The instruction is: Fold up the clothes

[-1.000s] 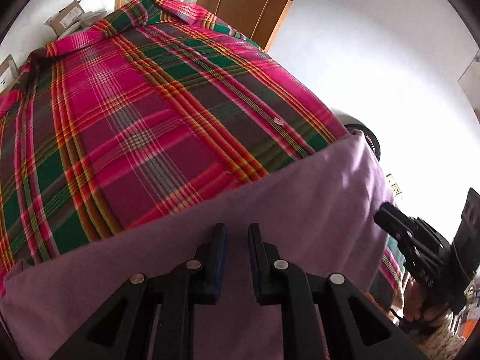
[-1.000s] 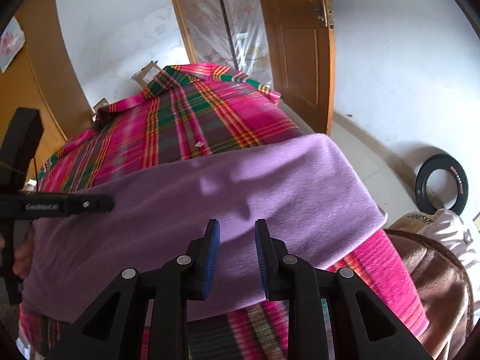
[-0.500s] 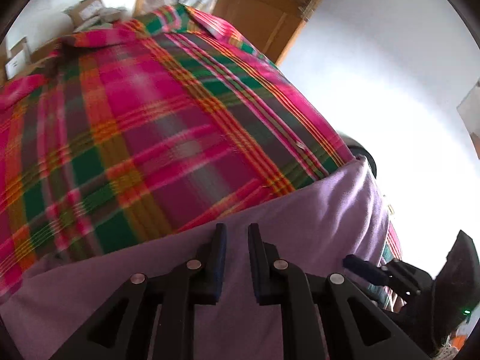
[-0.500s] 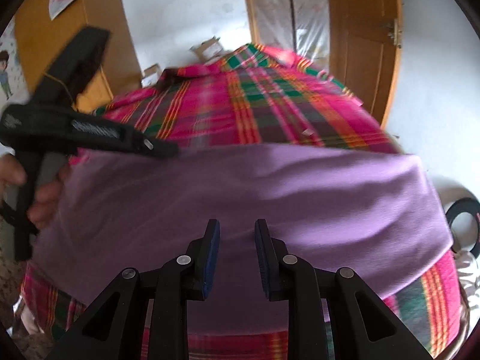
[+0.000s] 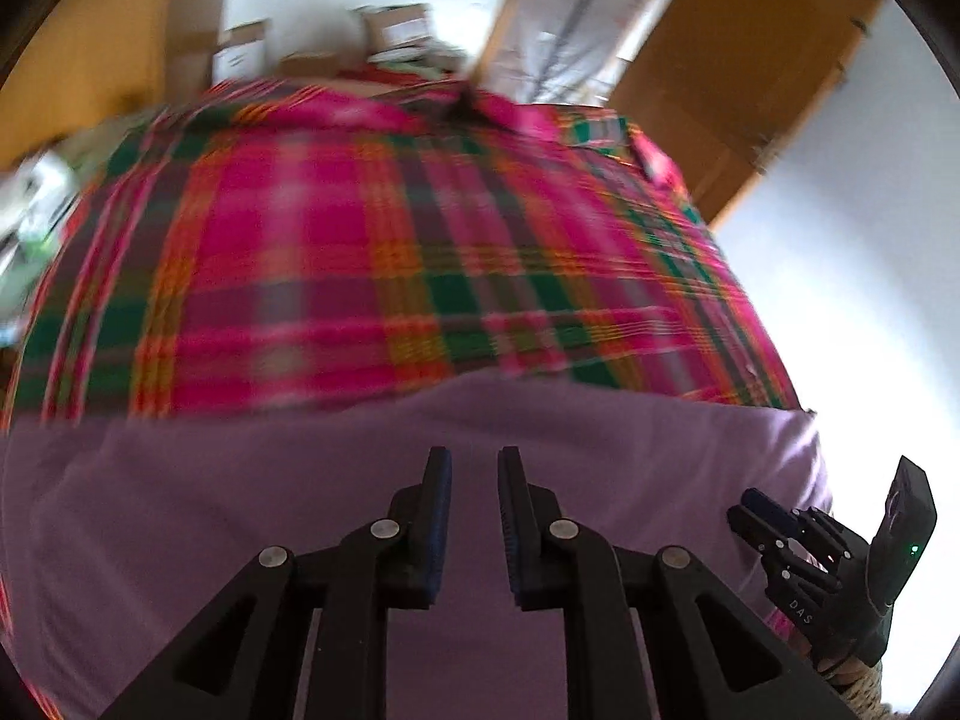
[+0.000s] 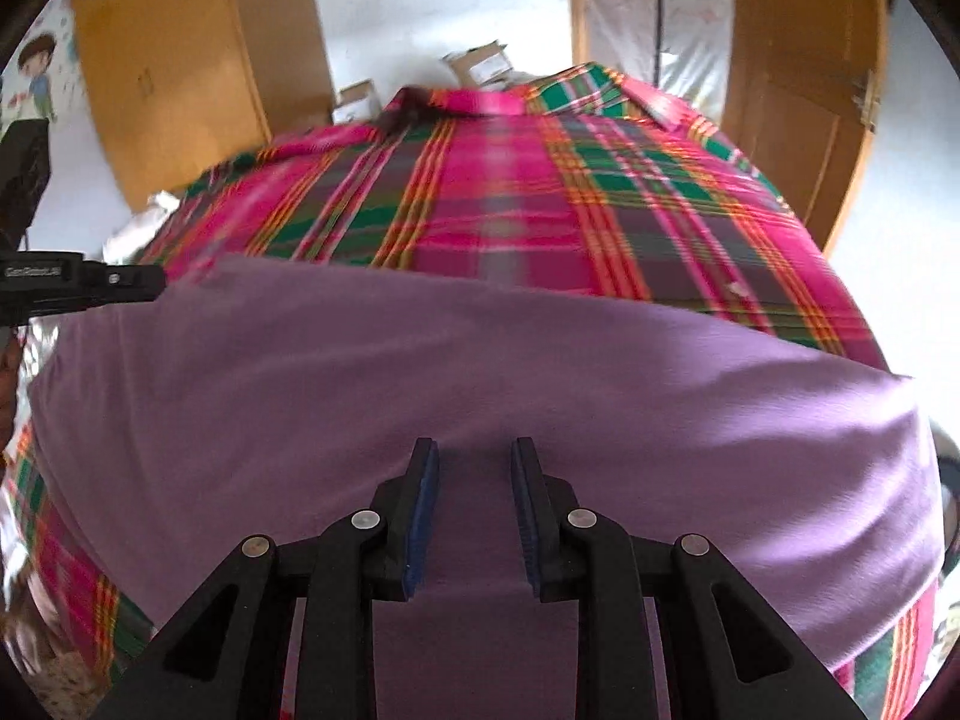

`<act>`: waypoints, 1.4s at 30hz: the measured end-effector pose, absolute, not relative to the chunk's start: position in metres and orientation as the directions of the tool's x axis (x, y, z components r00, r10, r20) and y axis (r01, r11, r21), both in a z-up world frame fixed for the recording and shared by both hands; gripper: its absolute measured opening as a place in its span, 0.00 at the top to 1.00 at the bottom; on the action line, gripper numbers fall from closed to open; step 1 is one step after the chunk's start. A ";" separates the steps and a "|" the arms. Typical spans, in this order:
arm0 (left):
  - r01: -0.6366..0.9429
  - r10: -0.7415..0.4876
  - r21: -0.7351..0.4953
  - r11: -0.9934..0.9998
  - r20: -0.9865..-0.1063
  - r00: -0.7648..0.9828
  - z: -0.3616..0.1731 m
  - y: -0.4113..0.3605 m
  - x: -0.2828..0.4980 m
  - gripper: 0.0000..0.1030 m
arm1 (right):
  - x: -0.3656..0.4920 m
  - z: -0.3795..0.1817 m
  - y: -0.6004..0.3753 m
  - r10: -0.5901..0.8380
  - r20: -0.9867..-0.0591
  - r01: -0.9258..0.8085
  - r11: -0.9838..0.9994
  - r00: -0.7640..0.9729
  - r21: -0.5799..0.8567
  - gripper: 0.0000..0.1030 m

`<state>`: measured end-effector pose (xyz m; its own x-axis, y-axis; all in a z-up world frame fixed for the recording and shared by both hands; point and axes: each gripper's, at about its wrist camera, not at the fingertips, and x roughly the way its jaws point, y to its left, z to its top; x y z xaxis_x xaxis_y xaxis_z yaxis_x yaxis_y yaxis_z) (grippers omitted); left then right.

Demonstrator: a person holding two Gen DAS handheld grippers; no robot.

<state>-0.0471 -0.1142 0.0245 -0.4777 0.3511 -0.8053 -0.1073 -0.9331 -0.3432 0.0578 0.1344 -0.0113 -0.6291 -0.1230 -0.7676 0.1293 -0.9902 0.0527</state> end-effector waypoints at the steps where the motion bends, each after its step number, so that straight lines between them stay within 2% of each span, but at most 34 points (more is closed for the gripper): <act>1: -0.075 0.352 -0.361 -0.930 -0.808 -0.472 0.015 -0.124 -0.046 0.85 | 0.057 -0.012 0.133 -0.119 -0.769 0.135 -0.990 -0.628 0.043 0.75; 6: 0.043 0.346 -0.420 -0.907 -0.798 -0.493 -0.002 -0.159 -0.036 0.85 | 0.052 -0.004 0.139 -0.120 -0.783 0.158 -0.987 -0.611 0.028 0.74; 13: 0.137 0.302 -0.430 -0.893 -0.795 -0.527 -0.007 -0.195 -0.024 0.85 | 0.038 -0.003 0.125 -0.166 -0.784 0.228 -0.973 -0.598 0.032 0.74; 18: 0.176 0.322 -0.471 -0.864 -0.787 -0.527 -0.015 -0.218 -0.011 0.85 | 0.032 -0.005 0.123 -0.175 -0.807 0.313 -0.950 -0.564 -0.013 0.74; 20: 0.206 0.318 -0.487 -0.849 -0.781 -0.537 -0.016 -0.230 -0.004 0.85 | 0.024 0.000 0.128 -0.193 -0.808 0.313 -0.950 -0.557 0.010 0.74; 23: 0.244 0.301 -0.494 -0.835 -0.780 -0.549 -0.017 -0.247 0.006 0.85 | 0.003 0.009 0.135 -0.291 -0.792 0.321 -0.939 -0.537 0.127 0.74; 27: 0.274 0.300 -0.514 -0.813 -0.772 -0.560 -0.019 -0.264 0.016 0.89 | -0.036 0.015 0.126 -0.371 -0.769 0.343 -0.916 -0.520 0.209 0.74; 30: 0.316 0.251 -0.486 -0.815 -0.787 -0.563 -0.017 -0.273 0.021 0.89 | -0.062 0.013 0.107 -0.455 -0.762 0.386 -0.876 -0.460 0.290 0.74; 32: 0.346 0.212 -0.461 -0.817 -0.799 -0.563 -0.016 -0.278 0.022 0.92 | -0.073 0.008 0.095 -0.481 -0.770 0.415 -0.856 -0.419 0.309 0.74; 34: 0.383 0.210 -0.474 -0.793 -0.802 -0.558 -0.013 -0.282 0.022 0.89 | -0.083 0.004 0.083 -0.497 -0.779 0.446 -0.838 -0.381 0.316 0.74; 36: 0.374 0.204 -0.477 -0.795 -0.792 -0.575 -0.003 -0.279 0.019 0.84 | -0.094 0.001 0.071 -0.524 -0.783 0.482 -0.809 -0.335 0.335 0.74; 42: 0.257 0.216 -0.449 -0.856 -0.762 -0.610 0.023 -0.249 -0.017 0.84 | -0.113 -0.001 0.051 -0.603 -0.773 0.552 -0.720 -0.197 0.421 0.73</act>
